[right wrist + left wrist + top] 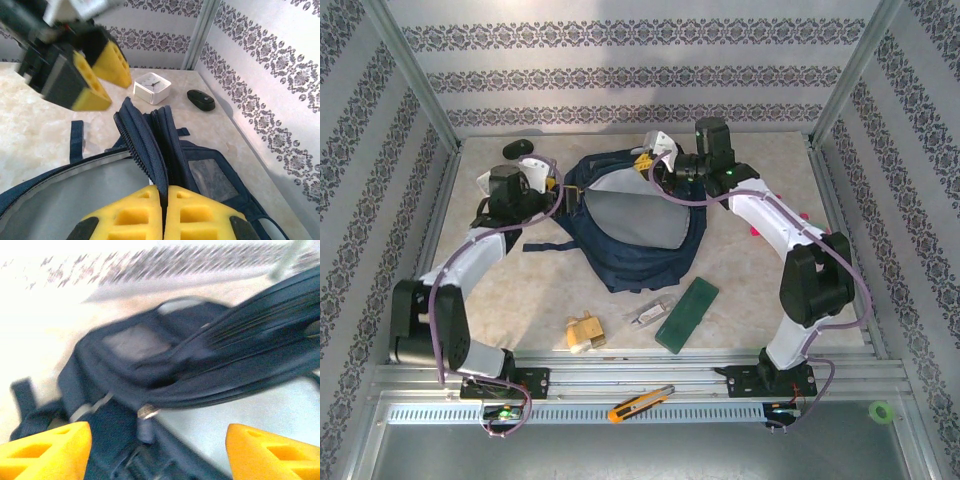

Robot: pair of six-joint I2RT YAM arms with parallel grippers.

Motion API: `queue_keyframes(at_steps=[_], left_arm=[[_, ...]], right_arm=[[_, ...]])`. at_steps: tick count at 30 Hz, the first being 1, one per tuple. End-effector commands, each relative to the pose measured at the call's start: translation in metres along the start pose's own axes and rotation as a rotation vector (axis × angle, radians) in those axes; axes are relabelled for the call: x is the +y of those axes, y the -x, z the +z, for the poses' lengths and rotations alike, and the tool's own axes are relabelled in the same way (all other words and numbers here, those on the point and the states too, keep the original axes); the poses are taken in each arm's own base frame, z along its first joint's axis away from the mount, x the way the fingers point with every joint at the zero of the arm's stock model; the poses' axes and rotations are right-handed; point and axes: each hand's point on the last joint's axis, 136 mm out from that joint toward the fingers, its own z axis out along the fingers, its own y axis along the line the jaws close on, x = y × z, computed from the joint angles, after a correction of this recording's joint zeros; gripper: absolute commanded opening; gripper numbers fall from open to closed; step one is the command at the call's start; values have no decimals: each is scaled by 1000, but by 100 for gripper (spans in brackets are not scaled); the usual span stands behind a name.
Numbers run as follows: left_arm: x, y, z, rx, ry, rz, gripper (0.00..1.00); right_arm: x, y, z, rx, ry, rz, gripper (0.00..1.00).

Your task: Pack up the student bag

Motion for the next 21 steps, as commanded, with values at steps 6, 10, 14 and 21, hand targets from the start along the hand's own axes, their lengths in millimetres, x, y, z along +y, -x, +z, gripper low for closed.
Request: queue_keyframes(at_steps=[6, 10, 14, 21], left_arm=[[-60, 54, 2, -163, -244, 545, 83], [-64, 68, 24, -171, -287, 620, 84], [-73, 73, 45, -167, -319, 673, 85], [-111, 52, 70, -86, -468, 835, 82]], right_arm=[[4, 40, 1, -116, 53, -80, 0], [8, 41, 3, -116, 65, -79, 0], [15, 43, 6, -121, 90, -84, 0], [20, 48, 14, -111, 115, -76, 0]])
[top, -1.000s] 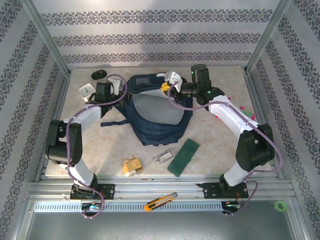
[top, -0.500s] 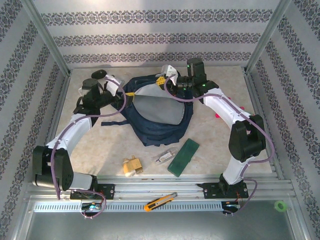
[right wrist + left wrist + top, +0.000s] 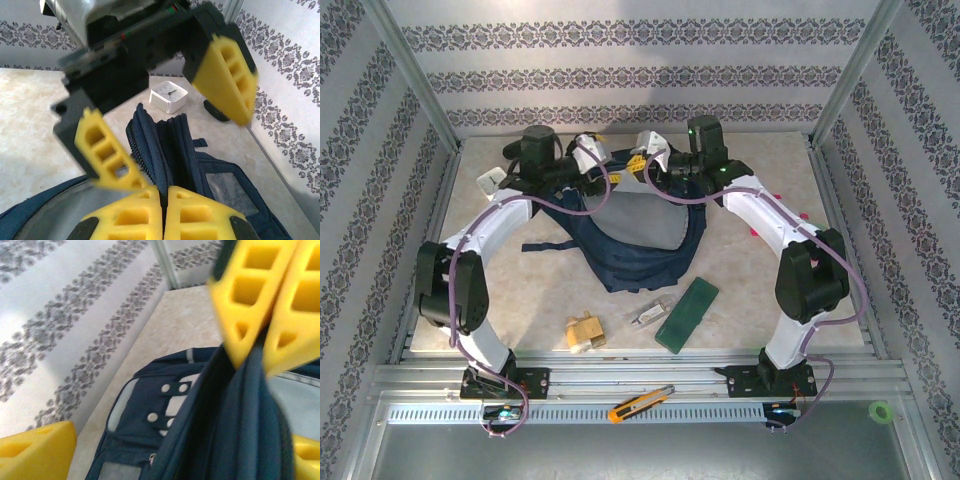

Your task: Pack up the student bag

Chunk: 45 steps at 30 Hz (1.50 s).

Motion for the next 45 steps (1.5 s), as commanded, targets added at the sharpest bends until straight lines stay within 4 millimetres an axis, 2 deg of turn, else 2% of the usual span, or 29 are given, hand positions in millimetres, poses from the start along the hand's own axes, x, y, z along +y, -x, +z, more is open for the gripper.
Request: queue_keyframes(at_steps=[1, 4, 6, 7, 8, 10, 12, 15, 17, 21, 25, 29, 33, 36, 41, 45], left_arm=[[-27, 3, 12, 22, -131, 112, 78], [-20, -6, 19, 66, -106, 79, 41], [-10, -12, 20, 95, -45, 60, 16], [-6, -13, 19, 98, -15, 47, 8], [-2, -13, 19, 97, 16, 27, 2], [7, -11, 16, 91, 83, -22, 0], [18, -10, 12, 77, 163, -89, 0], [31, -10, 5, 40, 272, -187, 0], [29, -14, 4, 22, 295, -228, 0], [28, -20, 0, 26, 324, -261, 0], [28, -22, -6, 34, 350, -257, 0], [27, -18, -9, 34, 348, -255, 0], [26, -13, -13, 27, 344, -250, 0], [25, -11, -15, 27, 344, -243, 0], [21, -12, -14, 23, 331, -249, 0], [25, -13, -15, 7, 363, -249, 0]], right_arm=[[3, 36, 1, -86, 37, -78, 0], [1, 41, -5, -89, 22, -45, 0], [-8, 44, -18, -84, -42, 38, 3], [-14, 45, -25, -72, -89, 107, 8], [-20, 43, -35, -49, -152, 214, 18], [-26, 33, -55, 5, -284, 436, 42], [-14, 17, -76, 71, -371, 617, 57], [23, -15, -103, 161, -474, 787, 64], [51, -39, -118, 209, -547, 903, 67], [122, -95, -159, 387, -734, 1230, 70], [189, -132, -185, 534, -845, 1503, 73], [227, -153, -178, 548, -855, 1654, 76], [247, -183, -163, 697, -884, 1671, 84], [248, -199, -148, 720, -906, 1675, 87], [245, -211, -117, 730, -853, 1697, 89], [246, -223, -111, 804, -867, 1677, 92]])
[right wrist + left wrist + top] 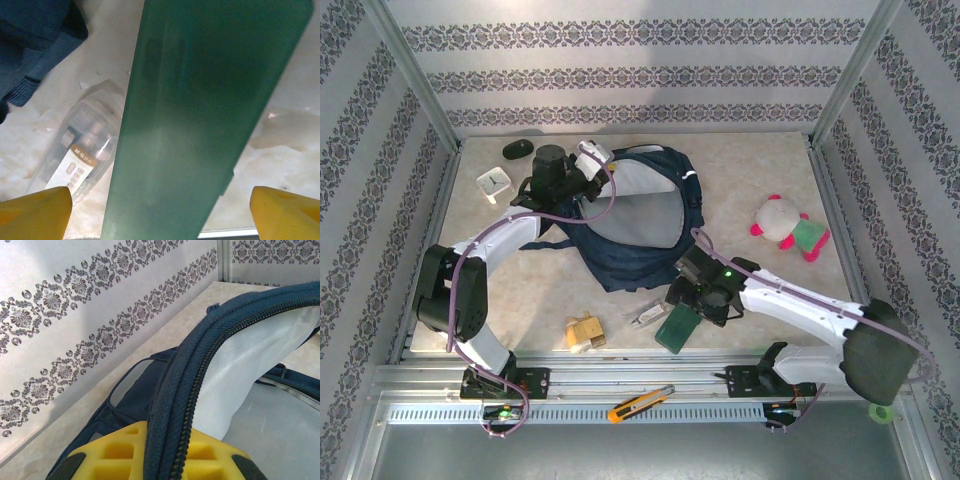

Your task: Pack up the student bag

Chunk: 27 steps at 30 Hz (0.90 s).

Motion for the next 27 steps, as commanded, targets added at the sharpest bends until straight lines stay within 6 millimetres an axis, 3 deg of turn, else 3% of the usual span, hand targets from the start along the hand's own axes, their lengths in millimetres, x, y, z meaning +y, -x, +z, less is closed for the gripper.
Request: queue_keyframes(at_steps=[1, 8, 14, 19, 23, 27], left_arm=[[19, 22, -12, -72, 95, 0, 0], [17, 22, -8, -84, 74, -22, 0], [16, 21, -8, -77, 71, -20, 0], [16, 19, -9, -65, 71, -14, 0], [15, 20, -10, -63, 68, -10, 0], [15, 21, -12, -61, 71, -5, 0]], right_arm=[[7, 4, 6, -7, -2, 11, 92], [-2, 9, 20, 24, -76, -16, 93], [-37, 11, 23, 41, -203, -18, 90], [-56, 23, 10, 16, -238, -15, 88], [-63, 32, -10, 3, -262, -81, 91], [-58, 18, -19, 14, -237, -83, 94]])
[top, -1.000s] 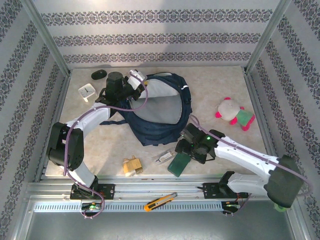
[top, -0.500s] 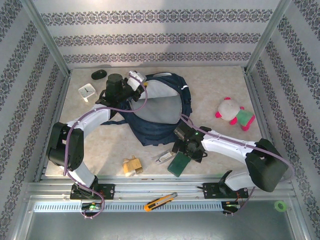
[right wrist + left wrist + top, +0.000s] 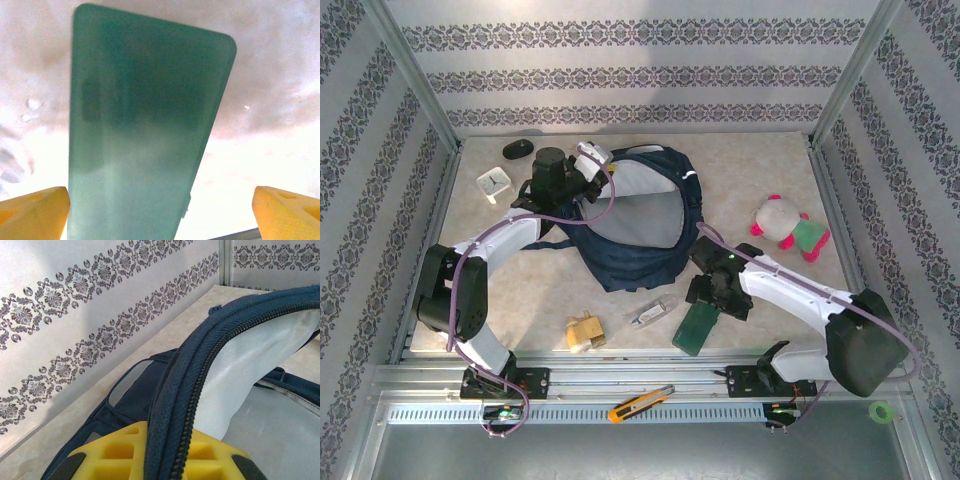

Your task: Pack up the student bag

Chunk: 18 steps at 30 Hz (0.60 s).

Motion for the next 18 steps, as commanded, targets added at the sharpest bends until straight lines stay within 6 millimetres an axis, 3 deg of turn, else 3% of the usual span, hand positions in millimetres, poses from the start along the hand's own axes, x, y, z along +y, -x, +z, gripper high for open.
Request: queue_keyframes(at_steps=[1, 4, 12, 18], left_arm=[[16, 23, -12, -50, 67, 20, 0], [15, 26, -14, -57, 65, 19, 0], [15, 28, -11, -67, 61, 10, 0], [14, 26, -12, -72, 60, -4, 0]], right_arm=[[-5, -14, -9, 12, -6, -14, 95], [3, -26, 5, 28, 54, 42, 95], [24, -32, 26, 85, 131, 64, 95], [11, -31, 40, 91, 80, 70, 92]])
